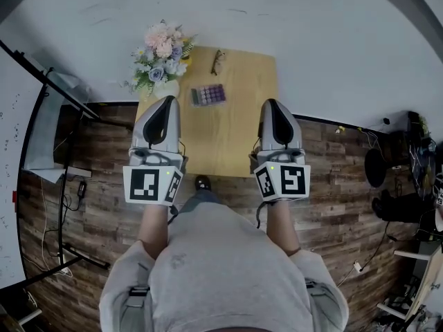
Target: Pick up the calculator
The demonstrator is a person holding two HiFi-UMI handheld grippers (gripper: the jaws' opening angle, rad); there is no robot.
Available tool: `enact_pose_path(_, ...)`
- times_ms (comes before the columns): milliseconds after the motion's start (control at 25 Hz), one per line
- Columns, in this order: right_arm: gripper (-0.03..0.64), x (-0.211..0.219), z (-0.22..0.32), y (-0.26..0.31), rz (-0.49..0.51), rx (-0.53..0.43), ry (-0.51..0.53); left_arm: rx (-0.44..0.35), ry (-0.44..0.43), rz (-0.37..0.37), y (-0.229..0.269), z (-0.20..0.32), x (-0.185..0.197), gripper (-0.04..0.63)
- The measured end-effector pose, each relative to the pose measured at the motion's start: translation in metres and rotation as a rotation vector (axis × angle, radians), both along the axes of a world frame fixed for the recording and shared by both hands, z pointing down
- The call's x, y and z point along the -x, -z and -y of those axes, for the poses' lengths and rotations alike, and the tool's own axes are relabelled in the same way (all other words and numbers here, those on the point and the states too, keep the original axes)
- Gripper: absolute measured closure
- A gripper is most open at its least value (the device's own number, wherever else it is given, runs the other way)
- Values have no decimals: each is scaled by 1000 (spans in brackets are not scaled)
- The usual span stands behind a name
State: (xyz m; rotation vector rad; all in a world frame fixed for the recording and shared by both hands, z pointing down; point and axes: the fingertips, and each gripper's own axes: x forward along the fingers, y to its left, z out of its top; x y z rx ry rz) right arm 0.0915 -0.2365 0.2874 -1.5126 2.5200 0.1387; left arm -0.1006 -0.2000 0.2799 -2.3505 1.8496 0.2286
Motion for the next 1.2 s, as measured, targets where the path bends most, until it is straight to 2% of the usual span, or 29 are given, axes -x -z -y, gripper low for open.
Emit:
enact_pose_path(840,614,40,110,3,-3,9,12,10,-14,9,1,104,28,591)
enact_pose_path(1040,614,54,132,-11,-20,56,33,39,-30,11,-9,123,31,591)
enact_pose_path(1200,614,65,147,-34,-53,126,52,96,-44,5,-28,134,28,591)
